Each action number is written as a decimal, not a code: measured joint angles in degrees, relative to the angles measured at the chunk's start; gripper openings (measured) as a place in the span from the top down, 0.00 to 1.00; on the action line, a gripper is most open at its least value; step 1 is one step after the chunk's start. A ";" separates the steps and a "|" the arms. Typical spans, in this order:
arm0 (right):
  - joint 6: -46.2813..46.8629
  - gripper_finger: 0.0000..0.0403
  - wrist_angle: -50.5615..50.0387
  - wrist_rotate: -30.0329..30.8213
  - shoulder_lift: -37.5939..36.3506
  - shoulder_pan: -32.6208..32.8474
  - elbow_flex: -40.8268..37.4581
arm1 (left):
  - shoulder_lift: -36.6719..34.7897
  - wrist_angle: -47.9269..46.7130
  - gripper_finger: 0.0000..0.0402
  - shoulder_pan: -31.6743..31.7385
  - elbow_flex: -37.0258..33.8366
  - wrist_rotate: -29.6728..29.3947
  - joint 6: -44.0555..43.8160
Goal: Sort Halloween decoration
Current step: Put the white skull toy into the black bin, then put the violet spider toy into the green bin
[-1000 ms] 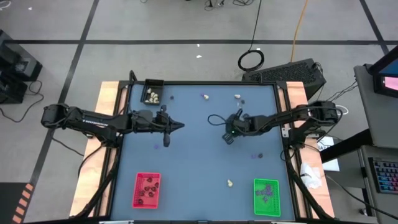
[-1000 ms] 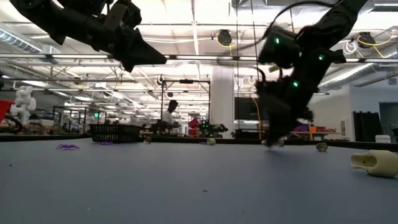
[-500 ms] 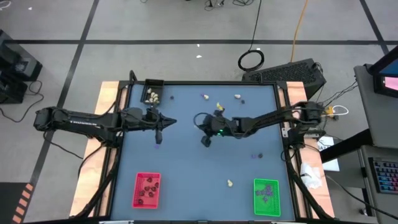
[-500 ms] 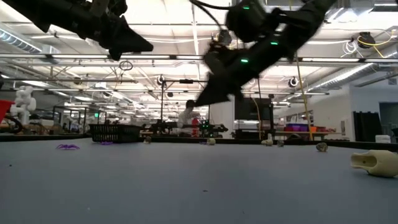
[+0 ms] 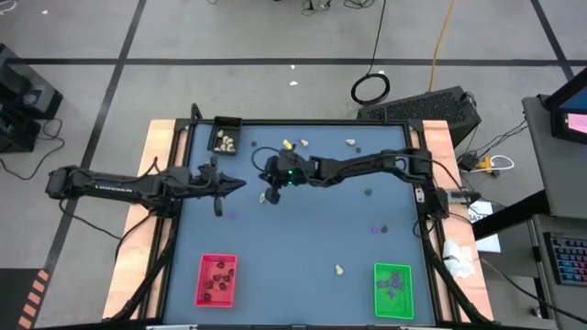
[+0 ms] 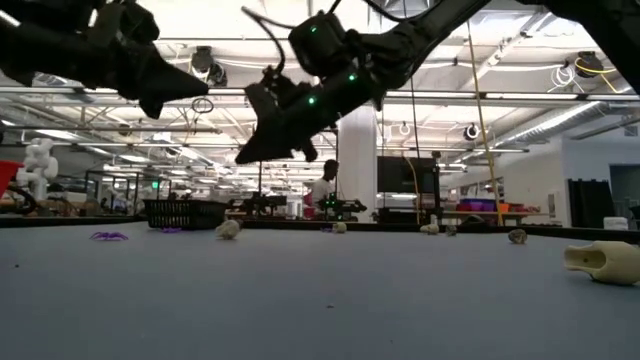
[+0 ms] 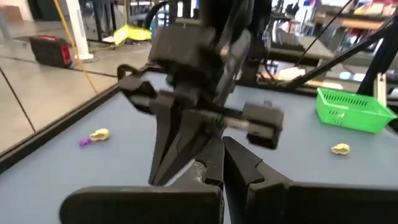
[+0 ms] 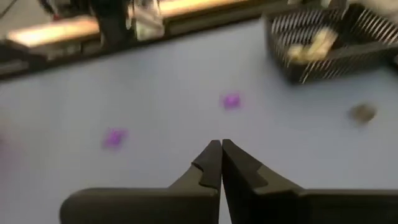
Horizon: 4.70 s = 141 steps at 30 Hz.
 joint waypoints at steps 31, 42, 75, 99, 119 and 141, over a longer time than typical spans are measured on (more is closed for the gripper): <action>-5.06 0.96 -3.84 10.91 -10.26 5.19 -19.42 | 31.00 6.96 0.66 -5.50 -1.19 -9.64 -19.24; -3.90 0.99 0.20 11.59 -20.61 7.03 -29.50 | 45.49 7.05 0.48 -5.46 5.75 -17.76 -20.74; -7.26 1.00 0.92 14.10 -23.33 8.97 -29.45 | 53.20 6.47 0.82 -5.38 8.09 -20.41 -16.98; -7.13 1.00 0.49 14.06 -23.33 9.46 -29.45 | 30.77 -41.92 0.82 34.88 27.75 -11.12 -3.46; -6.99 1.00 0.10 14.06 -23.33 9.72 -29.45 | 49.33 -43.11 0.63 48.47 35.32 -1.25 7.85; -7.08 1.00 -5.19 14.25 -28.09 17.60 -29.45 | 31.27 -66.37 0.54 21.85 36.64 6.14 12.37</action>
